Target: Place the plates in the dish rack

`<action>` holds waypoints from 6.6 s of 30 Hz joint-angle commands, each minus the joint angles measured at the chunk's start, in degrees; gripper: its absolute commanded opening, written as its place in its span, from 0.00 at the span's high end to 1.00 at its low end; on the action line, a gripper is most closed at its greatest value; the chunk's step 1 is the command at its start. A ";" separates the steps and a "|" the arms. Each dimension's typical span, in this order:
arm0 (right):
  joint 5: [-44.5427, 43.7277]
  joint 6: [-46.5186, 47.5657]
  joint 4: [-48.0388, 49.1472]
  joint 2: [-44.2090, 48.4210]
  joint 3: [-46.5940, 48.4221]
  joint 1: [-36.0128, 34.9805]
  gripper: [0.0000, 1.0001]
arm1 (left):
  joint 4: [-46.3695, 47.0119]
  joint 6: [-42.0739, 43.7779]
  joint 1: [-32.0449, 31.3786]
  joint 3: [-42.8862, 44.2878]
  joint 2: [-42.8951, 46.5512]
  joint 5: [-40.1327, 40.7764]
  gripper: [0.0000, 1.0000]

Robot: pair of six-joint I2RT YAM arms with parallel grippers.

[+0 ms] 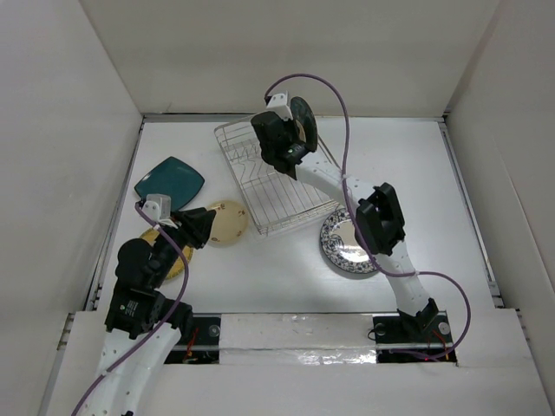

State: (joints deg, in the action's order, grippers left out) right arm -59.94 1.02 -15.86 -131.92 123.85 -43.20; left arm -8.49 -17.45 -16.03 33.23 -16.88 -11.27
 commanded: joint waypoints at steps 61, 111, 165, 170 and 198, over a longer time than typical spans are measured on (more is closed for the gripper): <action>36.47 -21.49 23.94 63.96 -76.03 -11.03 0.77 | -3.46 -24.82 0.12 -3.08 -27.85 21.72 0.69; 43.95 -24.22 24.38 67.67 -79.12 -13.31 0.69 | 1.57 -31.60 -2.07 -8.19 -45.53 30.78 1.00; 67.75 -29.58 35.71 45.52 -59.17 -5.58 0.11 | -6.54 -10.15 -2.07 13.79 -12.29 3.37 1.00; 74.61 -32.30 40.29 43.42 -58.47 -3.65 0.29 | -3.47 -9.35 -2.07 11.33 -12.03 0.11 1.00; 17.94 -10.25 8.22 17.32 -13.83 2.77 1.00 | 0.05 -2.94 -0.05 1.92 -0.25 10.74 0.23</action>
State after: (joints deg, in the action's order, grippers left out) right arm -28.80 -15.51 -1.58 -112.14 104.22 -40.49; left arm -10.50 -21.17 -16.34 35.48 -17.37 -1.28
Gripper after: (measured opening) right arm 0.098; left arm 0.774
